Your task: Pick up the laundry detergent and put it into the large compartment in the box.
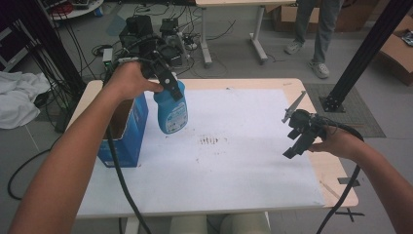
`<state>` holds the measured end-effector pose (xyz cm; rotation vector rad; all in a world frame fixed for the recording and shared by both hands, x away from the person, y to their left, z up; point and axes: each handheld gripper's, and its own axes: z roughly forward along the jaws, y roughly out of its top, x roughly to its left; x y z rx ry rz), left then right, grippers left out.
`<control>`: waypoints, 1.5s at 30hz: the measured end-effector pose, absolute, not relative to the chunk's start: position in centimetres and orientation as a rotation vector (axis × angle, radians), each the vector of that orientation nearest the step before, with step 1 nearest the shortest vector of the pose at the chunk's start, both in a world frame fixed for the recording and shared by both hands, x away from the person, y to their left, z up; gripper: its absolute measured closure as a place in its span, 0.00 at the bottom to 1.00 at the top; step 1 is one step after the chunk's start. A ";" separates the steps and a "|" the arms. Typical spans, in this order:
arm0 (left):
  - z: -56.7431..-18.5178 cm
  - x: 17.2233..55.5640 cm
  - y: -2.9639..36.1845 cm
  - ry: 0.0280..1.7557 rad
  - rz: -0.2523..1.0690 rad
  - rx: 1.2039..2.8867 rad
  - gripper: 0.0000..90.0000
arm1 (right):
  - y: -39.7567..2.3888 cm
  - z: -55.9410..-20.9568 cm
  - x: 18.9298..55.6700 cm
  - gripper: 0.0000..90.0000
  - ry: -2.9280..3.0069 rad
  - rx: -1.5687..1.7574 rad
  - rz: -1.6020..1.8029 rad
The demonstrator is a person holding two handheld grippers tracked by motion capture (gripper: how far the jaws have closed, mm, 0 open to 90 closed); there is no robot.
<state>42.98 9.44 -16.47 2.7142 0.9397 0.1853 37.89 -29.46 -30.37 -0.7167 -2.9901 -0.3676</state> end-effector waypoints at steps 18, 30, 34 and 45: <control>-9.2 41.8 11.5 1.280 0.356 2.515 0.42 | -28.7 -29.6 38.1 0.21 -3.011 -0.669 -0.369; -5.1 40.3 14.2 1.497 0.424 2.359 0.42 | -28.5 -29.0 38.3 0.21 -3.029 -0.636 -0.380; -4.0 39.7 15.7 1.597 0.451 2.284 0.42 | -28.3 -29.0 38.3 0.21 -3.035 -0.614 -0.381; -3.1 38.3 19.2 1.796 0.485 2.121 0.42 | -27.9 -28.9 38.6 0.21 -3.039 -0.589 -0.397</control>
